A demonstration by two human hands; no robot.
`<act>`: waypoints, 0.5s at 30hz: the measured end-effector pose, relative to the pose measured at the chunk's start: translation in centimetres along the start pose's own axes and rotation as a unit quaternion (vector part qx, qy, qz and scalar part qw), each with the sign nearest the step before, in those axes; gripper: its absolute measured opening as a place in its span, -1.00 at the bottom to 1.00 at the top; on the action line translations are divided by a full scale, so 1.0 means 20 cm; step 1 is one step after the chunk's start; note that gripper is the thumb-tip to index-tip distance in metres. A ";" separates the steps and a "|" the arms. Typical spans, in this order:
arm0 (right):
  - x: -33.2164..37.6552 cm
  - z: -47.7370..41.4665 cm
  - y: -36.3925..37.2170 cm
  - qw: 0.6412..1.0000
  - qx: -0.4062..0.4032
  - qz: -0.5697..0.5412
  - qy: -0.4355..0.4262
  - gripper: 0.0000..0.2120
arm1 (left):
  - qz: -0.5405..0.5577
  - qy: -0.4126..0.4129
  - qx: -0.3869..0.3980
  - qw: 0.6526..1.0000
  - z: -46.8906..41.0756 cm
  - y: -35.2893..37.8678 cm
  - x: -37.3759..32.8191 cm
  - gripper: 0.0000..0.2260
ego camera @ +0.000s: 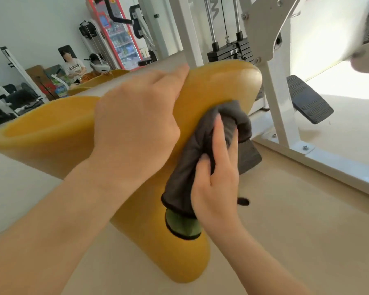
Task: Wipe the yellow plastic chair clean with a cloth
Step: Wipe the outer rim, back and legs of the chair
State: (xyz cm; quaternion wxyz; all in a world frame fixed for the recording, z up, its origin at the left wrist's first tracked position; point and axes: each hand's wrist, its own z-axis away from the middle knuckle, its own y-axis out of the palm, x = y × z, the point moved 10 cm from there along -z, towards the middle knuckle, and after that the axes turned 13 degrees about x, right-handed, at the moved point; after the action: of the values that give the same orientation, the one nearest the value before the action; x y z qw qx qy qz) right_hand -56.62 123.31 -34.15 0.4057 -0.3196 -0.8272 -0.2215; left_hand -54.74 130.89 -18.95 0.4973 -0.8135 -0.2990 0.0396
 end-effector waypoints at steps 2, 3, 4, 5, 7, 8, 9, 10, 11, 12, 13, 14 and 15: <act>-0.08 -0.08 -0.05 1.000 -0.017 0.025 -0.003 -0.35 | -0.002 0.019 0.009 1.000 -0.02 0.01 -0.01 -0.63; -0.17 -0.17 -0.12 0.999 -0.039 0.021 0.028 -0.36 | -0.002 0.032 0.017 0.999 -0.02 0.02 -0.01 -0.63; -0.26 -0.26 -0.20 0.995 -0.063 0.007 0.072 -0.36 | -0.006 0.045 0.020 0.999 0.00 0.03 -0.01 -0.63; -0.34 -0.34 -0.27 0.991 -0.075 -0.014 0.113 -0.36 | -0.010 0.055 0.014 0.998 0.03 0.02 -0.01 -0.63; -0.40 -0.35 -0.29 0.984 -0.076 -0.027 0.159 -0.38 | -0.017 0.047 -0.021 0.999 0.17 -0.01 0.07 -0.64; -0.34 -0.31 -0.26 0.987 -0.064 -0.015 0.144 -0.38 | -0.025 0.030 -0.038 0.999 0.25 -0.03 0.12 -0.65; -0.28 -0.25 -0.22 0.993 -0.046 0.005 0.106 -0.38 | -0.034 0.014 -0.050 0.998 0.33 -0.04 0.17 -0.65; -0.19 -0.19 -0.17 0.997 -0.032 0.030 0.061 -0.37 | -0.040 0.006 -0.057 0.998 0.38 -0.04 0.20 -0.65; -0.11 -0.13 -0.12 0.999 -0.017 0.048 0.017 -0.37 | -0.038 0.005 -0.060 0.997 0.42 -0.04 0.23 -0.65; -0.05 -0.10 -0.07 0.998 -0.007 0.067 -0.019 -0.37 | -0.025 0.010 -0.062 0.998 0.43 -0.04 0.25 -0.65; 0.02 -0.09 -0.04 0.995 -0.003 0.085 -0.057 -0.37 | -0.003 0.016 -0.065 0.998 0.43 -0.05 0.26 -0.64; 0.10 -0.09 -0.03 0.990 -0.010 0.101 -0.096 -0.37 | 0.018 0.020 -0.072 0.997 0.43 -0.07 0.27 -0.64; 0.17 -0.10 -0.03 0.984 -0.018 0.116 -0.135 -0.38 | 0.030 0.022 -0.080 0.996 0.44 -0.08 0.29 -0.63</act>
State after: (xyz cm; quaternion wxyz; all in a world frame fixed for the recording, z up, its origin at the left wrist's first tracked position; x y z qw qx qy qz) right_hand -57.64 122.78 -30.26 0.3077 -0.4479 -0.8272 -0.1431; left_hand -53.90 141.35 -20.75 0.4356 -0.8599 -0.2659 0.0121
